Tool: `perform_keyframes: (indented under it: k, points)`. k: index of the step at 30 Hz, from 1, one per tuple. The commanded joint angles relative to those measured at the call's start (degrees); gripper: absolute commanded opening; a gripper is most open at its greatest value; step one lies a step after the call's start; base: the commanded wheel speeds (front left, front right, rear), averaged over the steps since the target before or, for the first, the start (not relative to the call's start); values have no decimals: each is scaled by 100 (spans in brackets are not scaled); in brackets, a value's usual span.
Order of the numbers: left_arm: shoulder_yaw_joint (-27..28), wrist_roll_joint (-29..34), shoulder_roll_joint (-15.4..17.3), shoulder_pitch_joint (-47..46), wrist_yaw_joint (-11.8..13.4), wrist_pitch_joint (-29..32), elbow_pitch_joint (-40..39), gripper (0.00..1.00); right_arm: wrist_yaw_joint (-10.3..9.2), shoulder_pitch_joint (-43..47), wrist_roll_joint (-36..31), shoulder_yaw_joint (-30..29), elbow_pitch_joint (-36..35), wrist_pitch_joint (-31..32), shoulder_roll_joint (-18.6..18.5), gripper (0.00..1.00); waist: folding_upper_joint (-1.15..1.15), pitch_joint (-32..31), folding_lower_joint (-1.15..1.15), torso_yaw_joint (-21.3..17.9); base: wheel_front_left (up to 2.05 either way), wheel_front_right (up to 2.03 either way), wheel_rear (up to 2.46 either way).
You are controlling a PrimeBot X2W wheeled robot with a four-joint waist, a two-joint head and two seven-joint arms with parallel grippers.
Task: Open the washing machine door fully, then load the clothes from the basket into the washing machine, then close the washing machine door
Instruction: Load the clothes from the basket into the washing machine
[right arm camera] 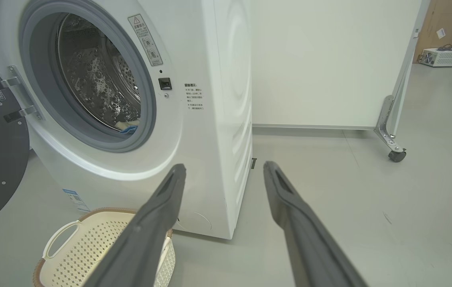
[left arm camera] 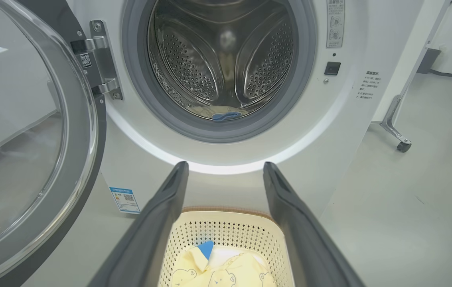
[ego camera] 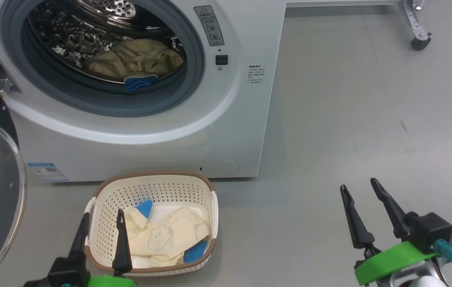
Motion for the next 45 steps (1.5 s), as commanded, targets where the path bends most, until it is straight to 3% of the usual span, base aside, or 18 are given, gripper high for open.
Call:
perform_keyframes:
  k: [1,22,39,45]
  points:
    - [263,53,35,-133,554,-62,-179,100,-16,-145,-4,142,-237,9,-41,100,0,3,1,0,0,0,0]
    - [313,76,-51,-647,348,-6,230,100,-16,-404,63,226,-244,-47,-41,100,0,458,1,-51,0,0,0]
    - [319,-50,226,-2980,-309,680,1836,100,-16,-1147,383,338,-152,-251,-41,100,0,1893,1,-583,0,0,0]
    - [374,7,547,-4022,-496,1018,2349,100,-16,-1420,609,432,-70,-290,-41,100,0,2374,1,-843,0,0,0]
